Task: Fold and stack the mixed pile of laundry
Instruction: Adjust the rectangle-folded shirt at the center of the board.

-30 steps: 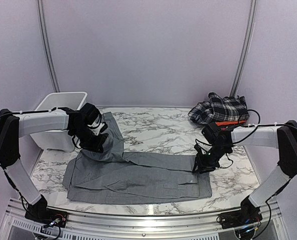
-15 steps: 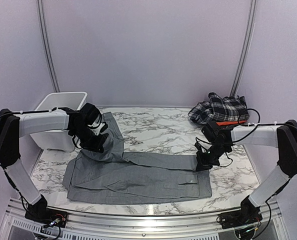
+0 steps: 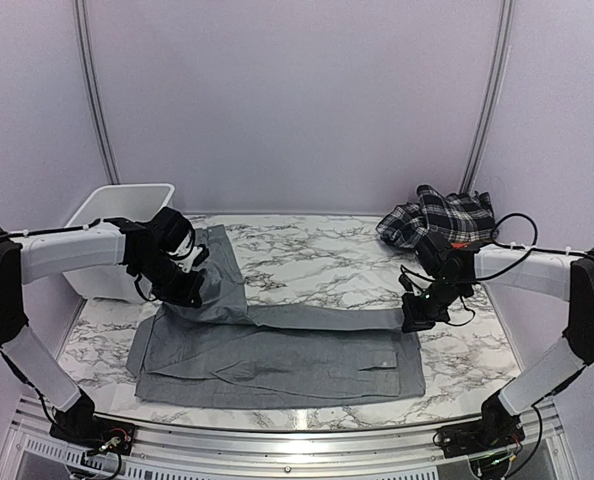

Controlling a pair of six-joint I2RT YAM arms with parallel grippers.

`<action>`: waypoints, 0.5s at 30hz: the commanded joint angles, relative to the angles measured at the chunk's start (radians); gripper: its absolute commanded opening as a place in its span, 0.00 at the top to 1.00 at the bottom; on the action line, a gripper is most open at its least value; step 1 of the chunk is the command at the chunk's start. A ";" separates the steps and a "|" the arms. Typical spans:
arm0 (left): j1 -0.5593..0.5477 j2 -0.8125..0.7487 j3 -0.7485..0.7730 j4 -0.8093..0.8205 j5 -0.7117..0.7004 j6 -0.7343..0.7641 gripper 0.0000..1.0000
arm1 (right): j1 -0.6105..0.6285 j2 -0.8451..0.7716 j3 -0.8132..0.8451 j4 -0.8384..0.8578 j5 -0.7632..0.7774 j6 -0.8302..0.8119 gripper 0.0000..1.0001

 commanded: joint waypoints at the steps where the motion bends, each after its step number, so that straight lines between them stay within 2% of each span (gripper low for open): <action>1: -0.009 -0.039 -0.072 -0.030 -0.004 -0.024 1.00 | -0.019 -0.002 -0.036 -0.003 0.013 -0.032 1.00; 3: -0.019 -0.028 -0.100 -0.030 -0.009 -0.034 0.99 | -0.019 0.013 -0.051 0.015 0.008 -0.037 1.00; 5: -0.027 -0.014 -0.111 -0.033 -0.021 -0.043 0.82 | -0.020 0.034 -0.055 0.027 -0.021 -0.050 1.00; 8: -0.026 -0.031 -0.086 -0.035 -0.024 -0.062 0.48 | -0.019 0.039 -0.029 0.009 -0.049 -0.079 0.76; 9: -0.023 -0.040 -0.062 -0.035 -0.034 -0.068 0.41 | -0.019 0.026 -0.013 0.001 -0.051 -0.084 0.69; 11: -0.008 -0.049 0.006 -0.033 -0.047 -0.077 0.30 | -0.020 -0.004 0.022 -0.015 -0.050 -0.098 0.57; 13: 0.017 -0.025 0.097 -0.033 -0.053 -0.092 0.21 | -0.019 -0.024 0.064 -0.035 -0.045 -0.108 0.51; 15: 0.043 0.034 0.203 -0.034 -0.066 -0.100 0.17 | -0.019 -0.031 0.098 -0.041 -0.049 -0.126 0.47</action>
